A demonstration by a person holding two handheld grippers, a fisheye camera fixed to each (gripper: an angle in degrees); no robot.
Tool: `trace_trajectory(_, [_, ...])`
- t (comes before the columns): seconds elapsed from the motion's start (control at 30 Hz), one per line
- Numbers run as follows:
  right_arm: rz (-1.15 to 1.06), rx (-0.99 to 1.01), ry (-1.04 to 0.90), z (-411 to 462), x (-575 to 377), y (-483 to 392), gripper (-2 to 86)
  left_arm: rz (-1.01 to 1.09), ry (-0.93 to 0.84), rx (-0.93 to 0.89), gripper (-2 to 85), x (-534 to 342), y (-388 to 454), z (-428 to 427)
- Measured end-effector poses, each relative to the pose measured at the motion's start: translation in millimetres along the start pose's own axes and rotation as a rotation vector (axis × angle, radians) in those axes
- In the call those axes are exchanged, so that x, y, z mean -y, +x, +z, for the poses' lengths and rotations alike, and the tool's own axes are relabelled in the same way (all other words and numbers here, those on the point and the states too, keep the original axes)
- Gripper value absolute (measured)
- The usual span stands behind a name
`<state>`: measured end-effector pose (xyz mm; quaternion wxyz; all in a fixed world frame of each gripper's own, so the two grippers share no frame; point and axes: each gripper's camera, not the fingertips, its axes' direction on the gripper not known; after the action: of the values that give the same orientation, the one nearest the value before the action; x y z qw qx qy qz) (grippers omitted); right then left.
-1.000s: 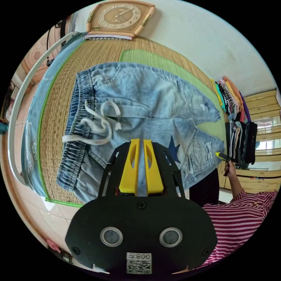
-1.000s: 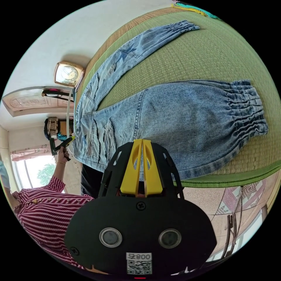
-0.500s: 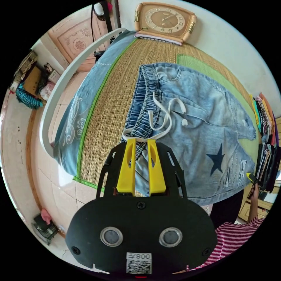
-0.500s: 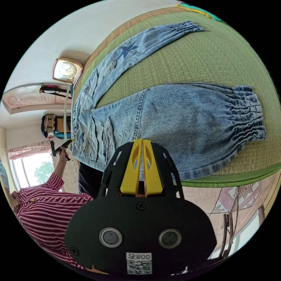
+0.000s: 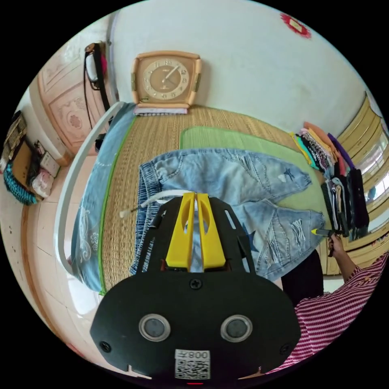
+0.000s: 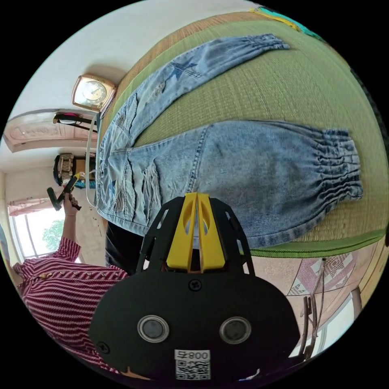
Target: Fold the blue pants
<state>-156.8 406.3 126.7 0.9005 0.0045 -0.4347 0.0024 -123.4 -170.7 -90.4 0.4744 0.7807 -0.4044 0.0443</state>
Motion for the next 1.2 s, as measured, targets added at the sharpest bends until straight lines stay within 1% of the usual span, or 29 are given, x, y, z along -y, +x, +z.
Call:
trace_trajectory(0.03, [-0.022, -0.028, 0.032, -4.3, -1.8, -10.8, 0.2, 0.008, -0.045, 0.012, 2.1, 2.4, 0.3, 8.4])
trace_trajectory(0.07, [-0.04, -0.062, 0.06, -7.1, -3.2, -19.8, 0.2, 0.01, -0.144, 0.047, 2.6, 4.7, -1.3, 25.8])
trace_trajectory(0.1, [-0.047, -0.079, 0.068, -7.3, -3.4, -23.3, 0.2, -0.008, -0.203, 0.054, 3.3, 4.9, -3.8, 34.8])
trace_trajectory(0.13, [-0.059, -0.124, 0.069, -3.4, -2.7, -28.8, 0.2, -0.013, -0.207, 0.031, 3.7, 4.6, -4.2, 35.1])
trace_trajectory(0.2, [-0.074, -0.195, -0.006, 19.4, 2.0, -30.8, 0.2, -0.009, -0.185, -0.116, 4.8, 4.6, 0.8, 28.9])
trace_trajectory(0.23, [-0.096, -0.235, -0.041, 35.9, 2.1, -31.1, 0.3, 0.0, -0.194, -0.135, 5.2, 5.5, 3.6, 28.5])
trace_trajectory(0.27, [-0.107, -0.236, -0.024, 34.6, -0.2, -33.2, 0.3, 0.015, -0.211, -0.136, 5.8, 8.4, 9.7, 26.3])
trace_trajectory(0.33, [-0.106, -0.239, -0.025, 32.3, -0.2, -34.1, 0.5, 0.039, -0.177, -0.154, 6.5, 14.1, 19.8, 15.7])
trace_trajectory(0.4, [-0.116, -0.238, 0.039, 20.1, -2.5, -33.8, 0.8, 0.082, -0.139, -0.264, 7.2, 28.4, 35.3, 6.6])
trace_trajectory(0.5, [-0.094, -0.237, 0.148, -9.0, 9.1, -11.2, 2.3, 0.159, -0.125, -0.341, 8.1, 57.2, 66.2, 8.4])
trace_trajectory(0.57, [-0.04, -0.205, 0.216, -35.1, 35.1, 24.2, 7.2, 0.213, -0.133, -0.375, 8.7, 77.8, 90.7, 14.7])
trace_trajectory(0.6, [-0.028, -0.193, 0.233, -41.8, 43.0, 33.4, 7.7, 0.258, -0.145, -0.38, 9.1, 91.8, 109.7, 20.7])
trace_trajectory(0.73, [0.058, -0.16, 0.328, -77.9, 106.2, 93.0, 10.0, 0.379, -0.205, -0.339, 9.8, 125.8, 163.6, 42.6])
trace_trajectory(0.77, [0.093, -0.145, 0.35, -83.8, 124.6, 110.3, 10.3, 0.413, -0.224, -0.305, 9.9, 133.5, 178.9, 49.4])
trace_trajectory(0.87, [0.184, -0.065, 0.374, -84.8, 164.1, 155.3, 10.5, 0.486, -0.3, -0.251, 9.9, 143.0, 208.7, 70.4])
trace_trajectory(0.97, [0.292, 0.023, 0.338, -63.7, 188.4, 199.5, 9.5, 0.527, -0.246, -0.132, 7.9, 144.1, 221.6, 64.6])
trace_trajectory(1.0, [0.309, 0.031, 0.36, -63.5, 188.1, 205.5, 9.1, 0.529, -0.237, -0.117, 7.0, 145.0, 224.2, 61.5])
trace_trajectory(1.03, [0.325, 0.065, 0.4, -63.7, 187.2, 215.1, 7.4, 0.53, -0.233, -0.11, 6.5, 145.7, 225.4, 60.1])
trace_trajectory(1.07, [0.329, 0.113, 0.39, -58.7, 191.6, 223.5, 5.8, 0.536, -0.228, -0.109, 5.1, 147.4, 227.9, 57.3])
trace_trajectory(1.2, [0.316, 0.106, 0.356, -58.2, 206.8, 226.9, 2.8, 0.5, -0.208, -0.164, 1.7, 160.8, 227.8, 45.8])
